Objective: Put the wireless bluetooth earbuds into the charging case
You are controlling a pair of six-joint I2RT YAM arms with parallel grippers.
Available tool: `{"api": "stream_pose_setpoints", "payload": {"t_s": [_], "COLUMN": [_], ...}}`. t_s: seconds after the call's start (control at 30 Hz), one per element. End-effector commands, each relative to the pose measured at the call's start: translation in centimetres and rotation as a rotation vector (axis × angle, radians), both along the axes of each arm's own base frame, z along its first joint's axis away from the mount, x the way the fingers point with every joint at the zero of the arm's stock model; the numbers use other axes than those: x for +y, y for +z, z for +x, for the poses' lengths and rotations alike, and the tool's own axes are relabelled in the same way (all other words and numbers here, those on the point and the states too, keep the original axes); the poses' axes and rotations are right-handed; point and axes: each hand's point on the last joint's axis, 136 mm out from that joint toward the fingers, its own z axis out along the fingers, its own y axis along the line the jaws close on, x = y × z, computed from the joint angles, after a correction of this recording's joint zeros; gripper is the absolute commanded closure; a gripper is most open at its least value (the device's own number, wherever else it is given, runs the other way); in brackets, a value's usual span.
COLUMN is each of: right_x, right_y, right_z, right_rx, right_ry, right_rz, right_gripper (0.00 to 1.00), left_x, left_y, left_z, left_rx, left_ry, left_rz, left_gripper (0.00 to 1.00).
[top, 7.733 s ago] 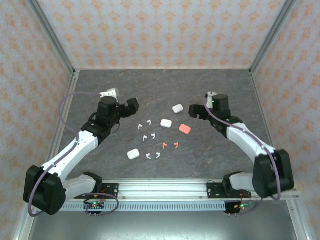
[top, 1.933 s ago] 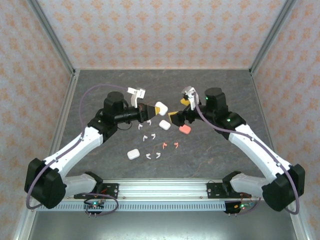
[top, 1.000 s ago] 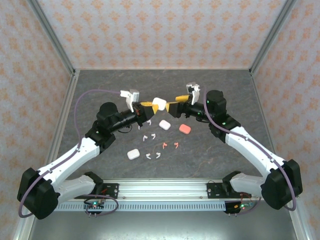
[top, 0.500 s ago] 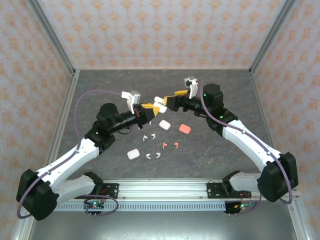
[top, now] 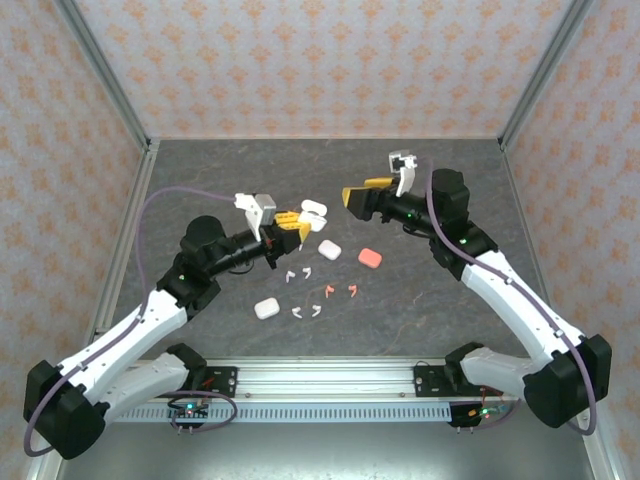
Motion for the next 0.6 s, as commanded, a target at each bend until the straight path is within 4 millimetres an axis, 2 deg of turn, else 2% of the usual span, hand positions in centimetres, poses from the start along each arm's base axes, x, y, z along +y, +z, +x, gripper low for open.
{"api": "stream_pose_setpoints", "payload": {"t_s": [0.0,0.03,0.2,0.33,0.57], "right_x": [-0.4,-0.2,1.5,4.0,9.6], "right_y": [-2.9,-3.5,-9.1,-13.2,-17.4], "right_z": [0.7,0.8,2.5,3.2,3.8], "right_rx": [0.109,0.131,0.315,0.39,0.44], "right_ry": [-0.03,-0.027,-0.001,0.045,0.162], "right_rz": [-0.052,-0.054,-0.08,-0.189,-0.303], "right_gripper": [0.14,0.15,0.24,0.31,0.42], "left_x": [0.2,0.3,0.7,0.9,0.9], "left_y": [0.0,0.1,0.9,1.4,2.3], "left_z": [-1.5,-1.9,-3.8,-4.7,-6.1], "left_rx": [-0.158,-0.18,-0.265,-0.289,-0.316], "left_ry": [-0.035,-0.037,-0.077,-0.096,-0.142], "left_rz": [0.081,0.089,0.106,0.1,0.063], "left_gripper": [1.0,1.0,1.0,1.0,1.0]}}
